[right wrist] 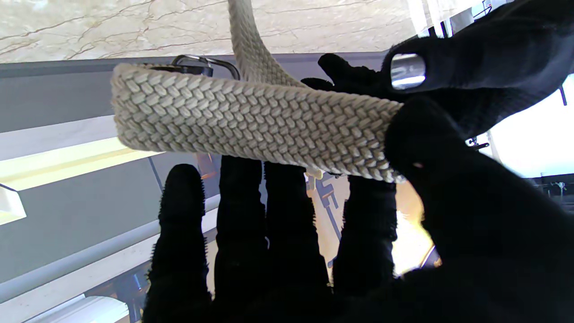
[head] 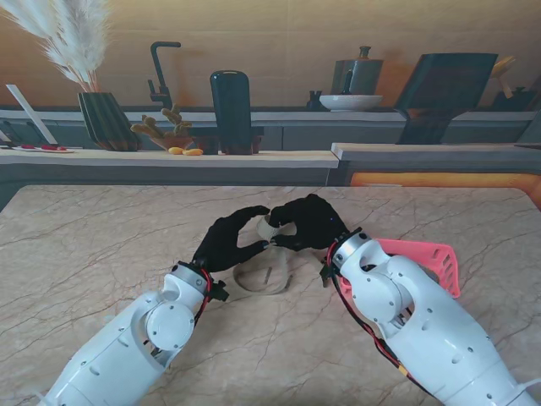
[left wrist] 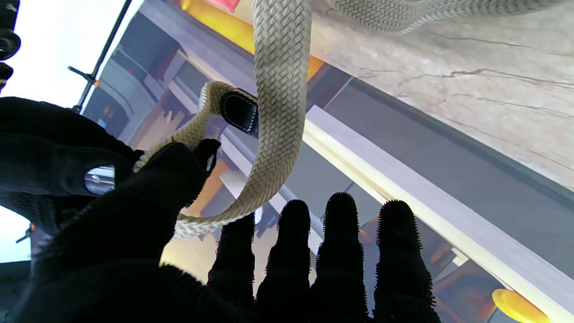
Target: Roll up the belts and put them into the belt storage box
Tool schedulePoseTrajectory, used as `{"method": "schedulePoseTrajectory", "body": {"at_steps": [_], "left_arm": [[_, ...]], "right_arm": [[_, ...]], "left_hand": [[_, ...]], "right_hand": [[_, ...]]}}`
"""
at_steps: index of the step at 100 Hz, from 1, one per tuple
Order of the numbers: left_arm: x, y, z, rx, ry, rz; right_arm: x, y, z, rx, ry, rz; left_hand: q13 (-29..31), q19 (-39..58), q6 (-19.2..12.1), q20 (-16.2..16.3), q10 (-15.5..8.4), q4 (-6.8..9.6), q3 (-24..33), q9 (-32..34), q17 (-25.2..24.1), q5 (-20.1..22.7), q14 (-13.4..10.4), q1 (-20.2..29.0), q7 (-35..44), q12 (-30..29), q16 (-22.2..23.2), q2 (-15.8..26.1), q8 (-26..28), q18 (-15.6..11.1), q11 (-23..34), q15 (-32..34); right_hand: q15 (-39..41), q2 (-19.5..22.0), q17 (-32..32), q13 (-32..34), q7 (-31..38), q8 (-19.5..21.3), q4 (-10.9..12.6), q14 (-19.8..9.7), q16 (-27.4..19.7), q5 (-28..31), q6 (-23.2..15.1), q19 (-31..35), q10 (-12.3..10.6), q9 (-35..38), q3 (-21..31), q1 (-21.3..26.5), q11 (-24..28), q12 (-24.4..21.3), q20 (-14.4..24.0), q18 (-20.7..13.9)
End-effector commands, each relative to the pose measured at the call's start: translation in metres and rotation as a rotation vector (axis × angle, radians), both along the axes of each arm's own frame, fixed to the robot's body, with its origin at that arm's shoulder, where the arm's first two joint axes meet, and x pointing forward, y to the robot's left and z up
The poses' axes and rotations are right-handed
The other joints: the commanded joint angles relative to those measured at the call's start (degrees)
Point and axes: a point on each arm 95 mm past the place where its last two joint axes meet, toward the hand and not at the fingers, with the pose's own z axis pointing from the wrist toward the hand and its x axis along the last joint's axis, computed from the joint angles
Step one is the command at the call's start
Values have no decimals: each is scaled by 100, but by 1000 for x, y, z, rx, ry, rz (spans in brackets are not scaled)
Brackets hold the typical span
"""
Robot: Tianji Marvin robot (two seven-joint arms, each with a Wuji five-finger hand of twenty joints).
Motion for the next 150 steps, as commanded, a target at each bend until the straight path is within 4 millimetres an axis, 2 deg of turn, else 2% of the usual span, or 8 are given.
{"method": "schedulePoseTrajectory", "body": {"at_steps": [1,14,22,38,90,109,126,150], "left_arm": [[-1,-6,-1,-18,5,-14],[0,-9,-2,-23,-9,-18],[0,-11,-2,-38,-13,-14],[0,-16,-2,-87,-27,-3],[-1,-10,2,-196,5,62],[-3,-4,5,-237,68,43],[-7,3,8,-296,172,-12],[-7,11,10,-406,302,8]], "right_arm": [[0,4,2,19,0,-6],[1,7,0,50,29,-25],[2,7,-1,55,35,-34],[3,7,-3,75,57,-59],[-5,2,-9,97,87,-129],[-10,-7,-10,70,108,-111],[-13,-21,-13,27,111,-57],[-18,-37,-25,-9,80,-11]], "left_hand": [[148,225,-146,66,-194,19,-188,162,12,189,-197,173,348,5,89,274,125,-14,110,123],[362,565,-206,-5,-266,24,-730,532,67,629,-238,567,706,82,136,876,309,-13,291,343],[605,879,-302,-18,-265,-152,-1381,935,140,929,-226,1203,1002,185,224,913,612,-13,480,583],[1166,1494,-529,-21,-321,-70,-3157,1772,356,1441,-160,2722,1894,418,433,1704,572,-52,928,1211],[2591,2706,-43,14,-37,-59,-3135,3175,1262,1528,4,3399,3035,1549,1026,1575,933,-168,2693,3081],[2980,2998,11,138,-266,-101,-3239,3535,1462,1663,25,3368,2973,2202,1499,1606,1000,-28,3208,3647],[2864,2928,-182,179,-351,-60,-3209,3493,1313,1673,74,3336,2905,2584,1723,1591,1105,37,3345,3698],[3259,3128,232,359,-246,-98,-3214,3913,1584,2045,264,3278,2631,2800,1883,1438,1112,263,3325,3792]], "right_hand": [[101,304,7,154,333,158,43,-91,65,79,-312,106,80,120,174,369,119,56,13,47],[112,308,-2,143,325,162,53,-79,73,72,-286,109,106,118,173,379,121,57,12,47],[132,315,10,157,321,162,55,-83,83,76,-276,122,95,126,156,373,129,60,16,53],[158,334,16,160,305,159,80,-58,98,51,-238,137,127,132,143,375,141,65,18,48],[295,751,105,235,103,-18,180,115,155,-269,191,310,310,180,-292,353,132,39,51,77],[133,766,35,79,-411,-233,312,148,99,-978,578,296,347,-78,-535,-188,-70,-41,23,53],[-215,916,-18,-140,-1892,765,817,91,22,-1197,892,88,344,-530,-349,-966,-332,-105,149,-24],[-511,699,-89,-372,-2287,728,750,-10,-76,-2095,821,-156,316,-1215,-680,-1253,-524,-171,195,-143]]}}
